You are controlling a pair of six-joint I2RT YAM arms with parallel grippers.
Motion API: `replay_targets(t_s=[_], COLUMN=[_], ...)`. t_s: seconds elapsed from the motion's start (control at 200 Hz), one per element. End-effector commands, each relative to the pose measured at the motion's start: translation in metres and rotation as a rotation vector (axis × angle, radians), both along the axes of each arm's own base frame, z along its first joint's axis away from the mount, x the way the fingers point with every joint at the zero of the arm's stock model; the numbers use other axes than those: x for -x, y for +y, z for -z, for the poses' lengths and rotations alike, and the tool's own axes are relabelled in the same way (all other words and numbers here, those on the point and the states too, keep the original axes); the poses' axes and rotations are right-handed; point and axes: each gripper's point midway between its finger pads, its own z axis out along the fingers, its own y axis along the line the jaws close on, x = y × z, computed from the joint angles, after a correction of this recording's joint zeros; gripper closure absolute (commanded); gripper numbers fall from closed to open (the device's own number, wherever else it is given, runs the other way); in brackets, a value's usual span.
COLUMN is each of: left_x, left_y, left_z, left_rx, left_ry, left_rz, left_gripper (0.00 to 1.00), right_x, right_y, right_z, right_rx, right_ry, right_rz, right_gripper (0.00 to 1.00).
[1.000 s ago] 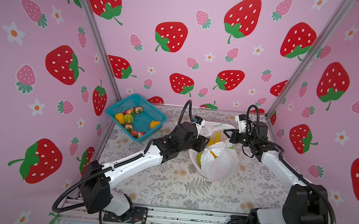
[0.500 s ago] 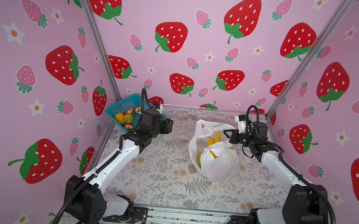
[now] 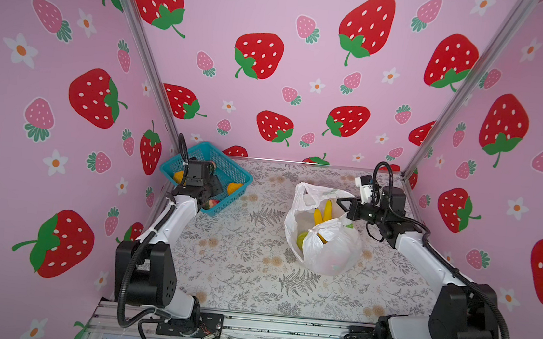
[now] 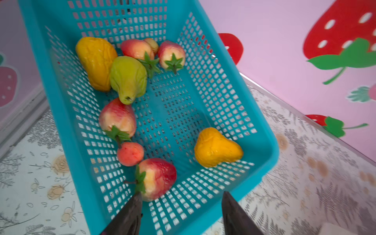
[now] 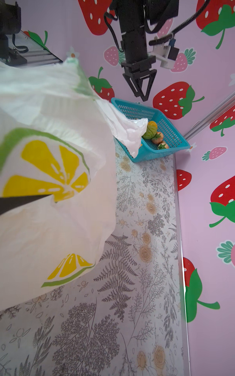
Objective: Place the fake fruits into the plastic bag and tie a complex knot
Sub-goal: 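Withdraw the left gripper from the bag back over the teal basket, then lower the left gripper into the basket and grasp the yellow-green pear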
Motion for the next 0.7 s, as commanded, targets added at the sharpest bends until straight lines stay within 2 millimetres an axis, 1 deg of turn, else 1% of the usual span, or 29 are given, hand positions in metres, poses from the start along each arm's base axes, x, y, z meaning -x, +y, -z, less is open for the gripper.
replay_targets(t_s=[0.0,0.18,0.345,0.48,0.575,0.695], left_x=[-0.013,-0.035,-0.05,-0.06,-0.066,-0.07], left_y=[0.032,0.063,0.081,0.091,0.093,0.098], left_z=[-0.007,0.013,0.028,0.046,0.058,0.073], left_rx=[-0.15,-0.262,-0.313,-0.285,-0.264,-0.247], left_ry=[0.065,0.205,0.295,0.343,0.374,0.409], left_rz=[-0.077,-0.096,-0.093,-0.075,-0.057,-0.045], left_gripper=[0.36,0.37,0.38,0.39,0.41,0.47], right_x=[0.006,0.005,0.004,0.003,0.003,0.002], right_y=[0.004,0.003,0.004,0.003,0.003,0.003], right_z=[-0.01,-0.008,-0.007,-0.007,-0.005,-0.003], right_rx=[-0.022,-0.009,-0.011,-0.006,-0.003,-0.001], right_ry=[-0.03,-0.036,-0.034,-0.037,-0.033,-0.028], right_rz=[-0.029,-0.021,-0.023,-0.019,-0.018,-0.02], right_gripper=[0.91,0.91,0.91,0.91,0.91,0.91])
